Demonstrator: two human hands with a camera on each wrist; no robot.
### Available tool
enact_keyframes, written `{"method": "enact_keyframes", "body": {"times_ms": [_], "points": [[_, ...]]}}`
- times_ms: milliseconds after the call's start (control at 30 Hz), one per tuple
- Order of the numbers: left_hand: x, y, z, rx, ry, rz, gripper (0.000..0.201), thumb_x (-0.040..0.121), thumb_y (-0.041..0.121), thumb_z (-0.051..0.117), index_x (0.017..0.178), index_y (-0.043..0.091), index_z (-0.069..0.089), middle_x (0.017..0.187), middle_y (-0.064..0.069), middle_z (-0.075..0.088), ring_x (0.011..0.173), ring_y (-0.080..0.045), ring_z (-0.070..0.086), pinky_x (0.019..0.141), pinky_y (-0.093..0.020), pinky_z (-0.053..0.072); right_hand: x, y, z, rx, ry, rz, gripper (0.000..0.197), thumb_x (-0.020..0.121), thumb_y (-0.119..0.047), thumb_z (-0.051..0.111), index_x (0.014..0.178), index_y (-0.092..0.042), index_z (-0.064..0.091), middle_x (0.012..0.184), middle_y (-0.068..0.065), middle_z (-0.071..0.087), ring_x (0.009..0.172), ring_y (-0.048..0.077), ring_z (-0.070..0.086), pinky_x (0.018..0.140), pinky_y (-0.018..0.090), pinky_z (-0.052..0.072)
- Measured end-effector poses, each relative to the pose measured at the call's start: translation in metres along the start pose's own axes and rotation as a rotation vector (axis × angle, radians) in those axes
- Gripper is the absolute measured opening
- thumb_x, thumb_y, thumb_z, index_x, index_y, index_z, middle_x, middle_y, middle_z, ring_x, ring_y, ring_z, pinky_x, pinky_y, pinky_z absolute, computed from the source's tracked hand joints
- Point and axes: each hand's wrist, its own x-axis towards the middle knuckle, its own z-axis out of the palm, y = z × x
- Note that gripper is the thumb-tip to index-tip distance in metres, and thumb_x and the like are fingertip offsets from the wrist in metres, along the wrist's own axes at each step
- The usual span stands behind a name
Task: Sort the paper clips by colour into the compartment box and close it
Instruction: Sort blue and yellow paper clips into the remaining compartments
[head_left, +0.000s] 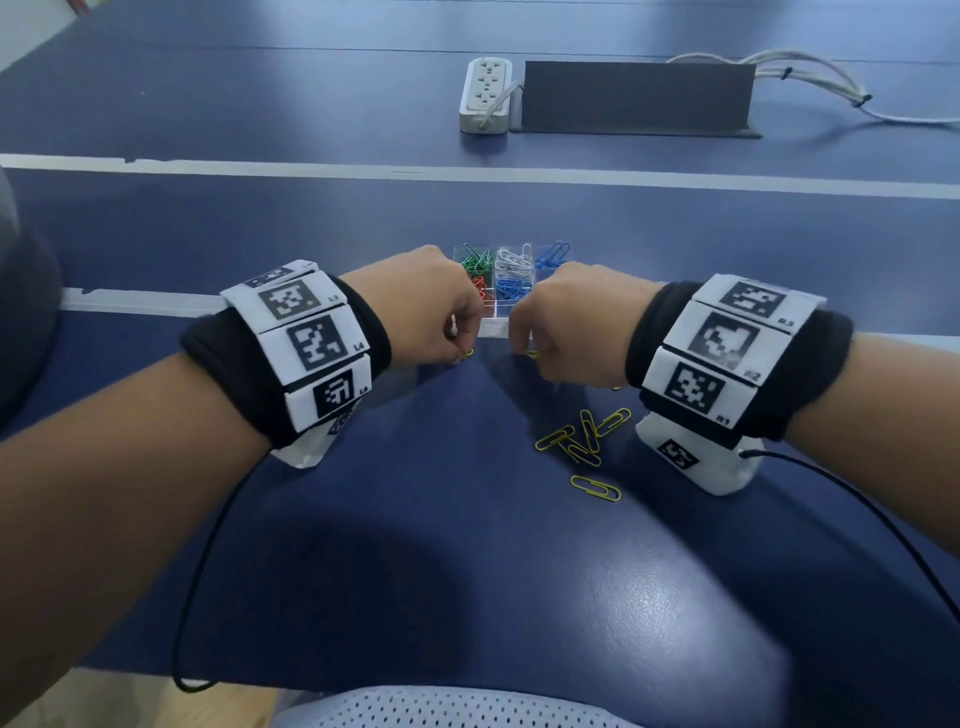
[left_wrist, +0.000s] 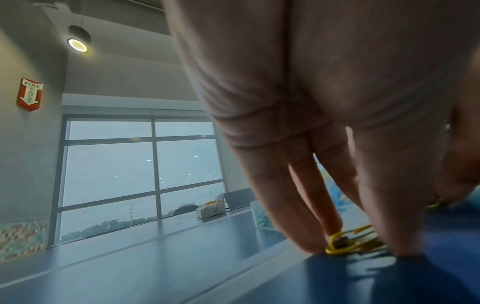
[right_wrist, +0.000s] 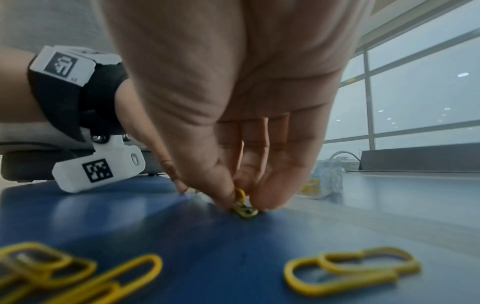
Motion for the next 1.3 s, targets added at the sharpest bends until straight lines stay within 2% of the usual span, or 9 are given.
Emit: {"method": "enact_keyframes", "body": {"times_ms": [233,400,533,633,700,900,967,1100,1300], "points": [[-0.001,0.004,-0.001,-0.037,-0.007,-0.006,0.012,0.075,0.009,0.062,0.078,0.019,0.069,0.070,0.006,0.065,0.069,-0.012,0.057,0.074,-0.023,0.048,-0.007,0.012,-0.006,0.081,0.085,0.015,0.030,0.081,-0.014,0.055,0.105,-0.025,0.069,0.096,0.000,0.067,0.096,0.024,0.060,0.085,0.032,0.051],[-0.005,0.011,-0.001,-0.072,-0.017,-0.005,0.018,0.075,0.009,0.059,0.085,0.021,0.067,0.075,0.003,0.066,0.072,-0.014,0.060,0.076,-0.025,0.049,-0.005,0.006,-0.001,0.021,0.040,-0.047,0.023,0.085,-0.016,0.056,0.100,-0.022,0.072,0.084,0.002,0.061,0.087,0.020,0.052,0.077,0.026,0.044],[-0.006,0.027,-0.002,-0.062,-0.038,0.072,0.023,0.073,0.012,0.060,0.090,0.022,0.072,0.078,0.000,0.067,0.073,-0.018,0.058,0.075,-0.027,0.048,-0.006,0.002,-0.001,-0.063,0.022,-0.062,0.021,0.084,-0.017,0.053,0.095,-0.023,0.070,0.077,0.002,0.050,0.086,0.031,0.055,0.069,0.028,0.038],[-0.007,0.038,-0.001,-0.075,-0.077,0.131,0.027,0.074,0.013,0.062,0.095,0.026,0.072,0.075,0.006,0.062,0.072,-0.013,0.054,0.077,-0.025,0.047,-0.008,0.006,0.000,-0.083,0.018,-0.011,0.023,0.081,-0.021,0.056,0.102,-0.024,0.063,0.070,-0.001,0.043,0.076,0.028,0.047,0.064,0.030,0.039],[-0.006,0.044,-0.001,-0.095,-0.095,0.174,0.027,0.075,0.013,0.062,0.095,0.028,0.072,0.075,0.008,0.059,0.069,-0.010,0.052,0.075,-0.023,0.046,-0.009,0.013,0.001,-0.061,0.007,0.019,0.025,0.077,-0.024,0.060,0.103,-0.025,0.062,0.078,-0.001,0.051,0.082,0.027,0.054,0.066,0.031,0.043],[-0.001,0.067,0.003,-0.085,-0.126,0.219,0.026,0.077,0.014,0.057,0.093,0.028,0.073,0.085,0.007,0.065,0.070,-0.007,0.048,0.069,-0.014,0.035,-0.012,0.029,0.002,-0.018,0.000,0.032,0.011,0.074,-0.022,0.063,0.068,-0.028,0.056,0.057,-0.010,0.043,0.069,0.022,0.045,0.065,0.028,0.041],[0.001,0.072,0.006,-0.064,-0.117,0.210,0.025,0.079,0.016,0.057,0.094,0.027,0.073,0.080,0.008,0.062,0.071,-0.007,0.048,0.067,-0.012,0.034,-0.015,0.034,0.000,-0.021,0.010,0.018,0.006,0.075,-0.021,0.061,0.072,-0.025,0.065,0.054,-0.010,0.042,0.065,0.022,0.044,0.065,0.027,0.041],[0.003,0.079,0.012,-0.036,-0.144,0.185,0.020,0.078,0.032,0.067,0.096,0.024,0.072,0.077,0.008,0.056,0.076,-0.011,0.052,0.077,-0.024,0.048,-0.024,0.043,0.000,-0.050,-0.032,-0.040,0.017,0.078,-0.020,0.059,0.088,-0.022,0.073,0.076,-0.004,0.060,0.072,0.018,0.047,0.067,0.025,0.039],[0.005,0.082,0.012,0.024,-0.188,0.154,0.031,0.075,0.031,0.073,0.105,0.026,0.068,0.077,0.010,0.047,0.081,-0.011,0.049,0.069,-0.019,0.037,-0.035,0.052,0.002,-0.077,-0.104,-0.122,0.030,0.080,-0.024,0.065,0.110,-0.030,0.068,0.107,0.001,0.066,0.097,0.021,0.055,0.087,0.035,0.049]]}}
